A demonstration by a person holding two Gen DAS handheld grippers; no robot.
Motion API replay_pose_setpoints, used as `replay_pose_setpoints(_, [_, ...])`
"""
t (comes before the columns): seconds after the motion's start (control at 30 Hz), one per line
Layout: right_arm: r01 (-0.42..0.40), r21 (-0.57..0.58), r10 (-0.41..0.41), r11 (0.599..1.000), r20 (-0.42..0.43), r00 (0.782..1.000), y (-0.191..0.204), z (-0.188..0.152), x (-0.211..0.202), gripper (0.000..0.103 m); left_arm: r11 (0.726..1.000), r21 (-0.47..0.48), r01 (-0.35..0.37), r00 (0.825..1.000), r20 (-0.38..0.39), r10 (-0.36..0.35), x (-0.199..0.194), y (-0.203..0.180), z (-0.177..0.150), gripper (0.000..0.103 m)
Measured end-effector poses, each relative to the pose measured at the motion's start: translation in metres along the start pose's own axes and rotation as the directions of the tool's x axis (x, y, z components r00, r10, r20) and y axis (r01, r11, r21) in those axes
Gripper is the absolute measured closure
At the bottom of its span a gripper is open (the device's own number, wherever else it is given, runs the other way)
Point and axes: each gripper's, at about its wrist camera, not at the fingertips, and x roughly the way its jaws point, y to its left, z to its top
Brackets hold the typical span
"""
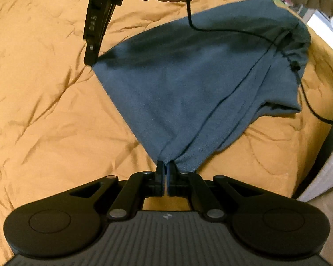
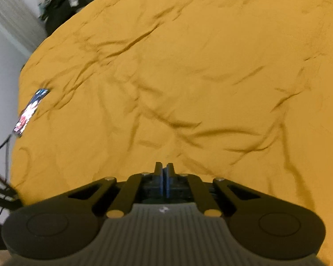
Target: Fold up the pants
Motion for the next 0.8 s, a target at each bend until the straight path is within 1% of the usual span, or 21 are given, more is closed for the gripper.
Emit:
replay_pose_setpoints(0.07, [0.031, 0.028, -0.032, 0.999, 0.030, 0.999, -0.004, 0.000, -0.003, 0.103, 1.000, -0.018, 0.012, 1.000, -0.013, -0.012, 0.002, -0.003, -0.007, 0.103])
replay_pose_setpoints(0.17, [0.017, 0.048, -0.018, 0.999, 0.018, 1.000, -0.006, -0.001, 0.002, 0.103, 0.998, -0.053, 0.040, 0.999, -0.023, -0.041, 0.003, -0.003, -0.014, 0.103])
replay_pose_setpoints(0.2, [0.023, 0.042, -0.023, 0.999, 0.013, 1.000, -0.003, -0.002, 0.004, 0.103, 0.996, -0.080, 0.048, 0.998, -0.026, -0.051, 0.003, 0.001, -0.016, 0.103])
replay_pose_setpoints(0.27, [0.032, 0.036, -0.032, 0.999, 0.013, 0.999, -0.001, -0.004, 0.003, 0.102, 0.983, -0.159, 0.088, 0.994, -0.056, -0.098, 0.005, 0.013, -0.021, 0.103])
replay_pose_setpoints(0.3, [0.037, 0.042, -0.038, 0.998, 0.010, 0.999, -0.001, -0.004, 0.000, 0.096, 0.979, -0.190, 0.079, 0.995, -0.042, -0.088, 0.002, 0.018, -0.023, 0.103])
replay_pose_setpoints(0.33, [0.049, 0.050, -0.050, 0.998, 0.019, 0.999, -0.001, -0.005, -0.006, 0.094, 0.973, -0.218, 0.070, 0.997, -0.018, -0.076, -0.003, 0.022, -0.025, 0.101])
replay_pose_setpoints(0.4, [0.076, 0.064, -0.079, 0.995, 0.042, 0.996, -0.001, -0.011, -0.024, 0.069, 0.958, -0.269, 0.102, 0.995, 0.041, -0.095, -0.018, 0.028, -0.024, 0.098])
replay_pose_setpoints(0.43, [0.073, 0.070, -0.077, 0.995, 0.058, 0.995, -0.001, -0.016, -0.035, 0.067, 0.950, -0.292, 0.110, 0.993, 0.081, -0.090, -0.026, 0.030, -0.024, 0.093])
replay_pose_setpoints(0.47, [0.074, 0.083, -0.080, 0.994, 0.070, 0.994, -0.002, -0.023, -0.049, 0.067, 0.941, -0.316, 0.118, 0.989, 0.125, -0.082, -0.035, 0.033, -0.022, 0.086])
replay_pose_setpoints(0.53, [0.080, 0.118, -0.090, 0.990, 0.084, 0.992, -0.007, -0.041, -0.076, 0.064, 0.926, -0.360, 0.114, 0.982, 0.185, -0.049, -0.046, 0.035, -0.018, 0.083])
replay_pose_setpoints(0.57, [0.083, 0.144, -0.097, 0.986, 0.093, 0.991, -0.011, -0.053, -0.091, 0.061, 0.917, -0.382, 0.114, 0.976, 0.214, -0.032, -0.050, 0.037, -0.014, 0.082])
replay_pose_setpoints(0.63, [0.092, 0.199, -0.116, 0.976, 0.116, 0.986, -0.019, -0.081, -0.122, 0.060, 0.897, -0.422, 0.134, 0.964, 0.264, -0.020, -0.054, 0.038, -0.007, 0.080])
replay_pose_setpoints(0.7, [0.105, 0.270, -0.147, 0.957, 0.139, 0.979, -0.029, -0.116, -0.160, 0.056, 0.879, -0.450, 0.157, 0.954, 0.299, -0.017, -0.054, 0.037, 0.003, 0.080])
replay_pose_setpoints(0.73, [0.114, 0.298, -0.164, 0.948, 0.148, 0.975, -0.031, -0.132, -0.176, 0.055, 0.875, -0.456, 0.165, 0.950, 0.311, -0.018, -0.053, 0.034, 0.008, 0.080])
replay_pose_setpoints(0.8, [0.147, 0.359, -0.218, 0.922, 0.164, 0.962, -0.039, -0.170, -0.215, 0.052, 0.867, -0.473, 0.156, 0.949, 0.315, 0.000, -0.049, 0.028, 0.019, 0.080])
